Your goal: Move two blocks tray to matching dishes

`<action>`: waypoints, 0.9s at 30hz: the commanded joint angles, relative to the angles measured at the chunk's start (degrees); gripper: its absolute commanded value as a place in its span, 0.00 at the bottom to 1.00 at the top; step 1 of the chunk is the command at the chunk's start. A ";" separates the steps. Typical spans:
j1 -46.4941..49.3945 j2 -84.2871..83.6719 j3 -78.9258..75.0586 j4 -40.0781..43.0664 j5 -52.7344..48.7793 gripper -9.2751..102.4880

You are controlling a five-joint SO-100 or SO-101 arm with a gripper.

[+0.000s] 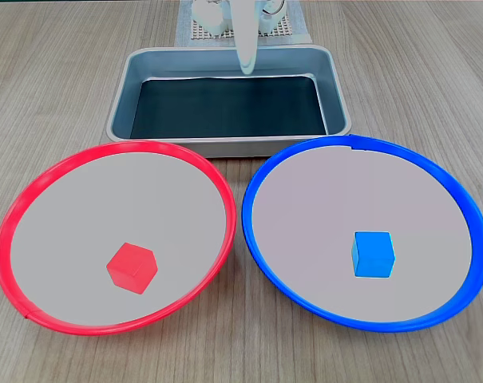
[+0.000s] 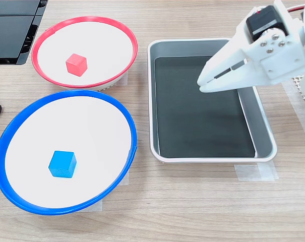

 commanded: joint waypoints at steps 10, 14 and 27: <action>0.44 1.41 0.00 1.67 -0.09 0.08; 0.44 1.41 0.00 1.67 -0.09 0.08; 0.44 1.41 0.00 1.67 -0.09 0.08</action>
